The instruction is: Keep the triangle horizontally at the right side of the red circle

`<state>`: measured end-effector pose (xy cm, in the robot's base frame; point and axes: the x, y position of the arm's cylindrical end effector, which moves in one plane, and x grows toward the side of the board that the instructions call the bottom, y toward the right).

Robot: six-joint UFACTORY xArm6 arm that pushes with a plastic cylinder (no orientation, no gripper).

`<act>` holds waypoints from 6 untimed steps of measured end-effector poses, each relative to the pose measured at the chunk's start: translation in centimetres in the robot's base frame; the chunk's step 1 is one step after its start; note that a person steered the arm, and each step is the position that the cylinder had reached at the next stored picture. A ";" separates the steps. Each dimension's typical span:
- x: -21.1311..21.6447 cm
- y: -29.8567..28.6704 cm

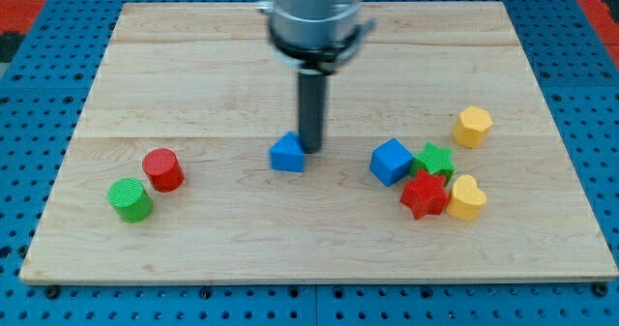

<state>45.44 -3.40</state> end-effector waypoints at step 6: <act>-0.6 -0.1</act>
